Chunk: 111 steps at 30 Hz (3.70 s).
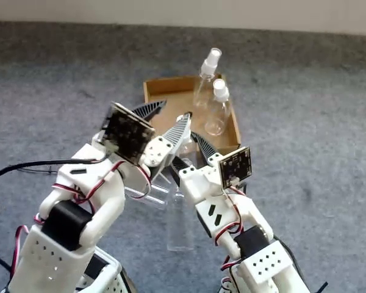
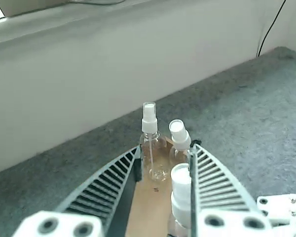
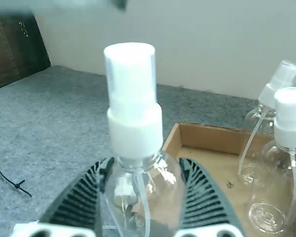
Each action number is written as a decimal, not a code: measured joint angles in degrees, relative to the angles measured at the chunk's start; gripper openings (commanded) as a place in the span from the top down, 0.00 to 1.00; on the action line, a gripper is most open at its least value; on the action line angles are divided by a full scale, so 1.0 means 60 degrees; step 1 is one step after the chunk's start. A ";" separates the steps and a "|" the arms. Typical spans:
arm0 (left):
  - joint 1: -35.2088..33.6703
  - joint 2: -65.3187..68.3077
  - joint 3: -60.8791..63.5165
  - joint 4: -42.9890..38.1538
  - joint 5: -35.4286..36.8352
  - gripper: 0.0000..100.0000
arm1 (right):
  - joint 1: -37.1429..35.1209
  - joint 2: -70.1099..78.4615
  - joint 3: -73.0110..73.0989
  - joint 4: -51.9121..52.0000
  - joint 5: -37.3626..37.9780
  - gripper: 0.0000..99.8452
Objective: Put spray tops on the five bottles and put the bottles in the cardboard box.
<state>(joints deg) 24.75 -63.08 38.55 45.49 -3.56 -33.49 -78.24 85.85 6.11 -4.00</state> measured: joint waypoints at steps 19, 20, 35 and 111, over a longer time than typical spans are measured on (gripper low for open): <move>-0.0044 -0.0015 0.0791 -0.0117 -0.0557 0.85 | 0.0000 0.0015 0.0015 0.0015 0.0000 1.00; -0.0044 0.0000 0.0513 -0.0103 -0.0571 0.85 | 0.0000 0.0000 0.0015 0.0015 0.0000 1.00; -0.4894 0.0000 0.1949 0.0791 -0.0586 0.85 | 0.0000 0.0147 -0.0264 -0.0542 0.1656 1.00; -0.6125 0.0000 0.7634 -0.3971 -0.0586 0.85 | 0.0952 1.7524 -1.0505 -0.7546 -0.0469 0.83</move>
<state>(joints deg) -12.00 -63.08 84.35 21.67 -7.08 -27.78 26.90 22.81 -39.16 -6.81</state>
